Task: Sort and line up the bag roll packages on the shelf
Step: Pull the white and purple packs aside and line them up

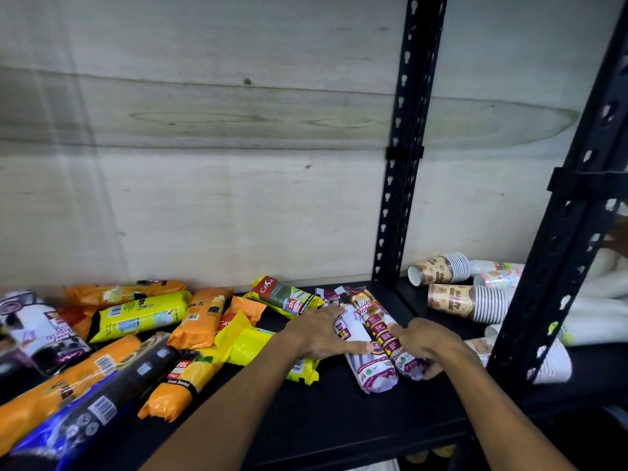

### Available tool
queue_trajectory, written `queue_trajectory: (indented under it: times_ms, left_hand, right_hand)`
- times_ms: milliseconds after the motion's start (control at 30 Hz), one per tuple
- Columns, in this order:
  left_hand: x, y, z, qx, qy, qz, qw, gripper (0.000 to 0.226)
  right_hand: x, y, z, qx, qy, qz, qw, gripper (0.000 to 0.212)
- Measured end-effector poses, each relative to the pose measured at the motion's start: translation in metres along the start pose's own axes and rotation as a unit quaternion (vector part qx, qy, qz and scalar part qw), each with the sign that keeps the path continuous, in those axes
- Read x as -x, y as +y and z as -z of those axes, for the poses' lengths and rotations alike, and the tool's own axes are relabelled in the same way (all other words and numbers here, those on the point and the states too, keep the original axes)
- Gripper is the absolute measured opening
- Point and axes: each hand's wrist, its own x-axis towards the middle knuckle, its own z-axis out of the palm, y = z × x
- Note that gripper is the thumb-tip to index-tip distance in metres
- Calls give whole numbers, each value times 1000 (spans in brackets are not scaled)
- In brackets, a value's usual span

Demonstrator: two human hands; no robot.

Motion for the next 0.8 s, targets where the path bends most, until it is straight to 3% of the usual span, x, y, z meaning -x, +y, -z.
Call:
queue_trajectory:
  times_ms: [133, 267, 367, 467, 667, 800]
  left_hand:
    - [2, 3, 0, -6, 7, -7, 1000, 115]
    - [7, -1, -1, 5, 20, -16, 1000, 109]
    - [14, -20, 0, -3, 60, -15, 998, 93]
    - [27, -37, 1, -43, 91, -25, 995, 69]
    - [41, -53, -10, -53, 107, -46, 992, 53]
    - [44, -56, -14, -61, 120, -49, 990, 51]
  right_hand:
    - [2, 1, -4, 44, 16, 10, 999, 53]
    - [10, -5, -6, 102, 168, 43, 980, 49]
    - [23, -21, -20, 85, 260, 145, 951, 41]
    - [32, -38, -46, 114, 222, 216, 944, 44]
    - [35, -55, -79, 235, 216, 152, 936, 77]
    - [32, -55, -82, 231, 240, 137, 933, 68]
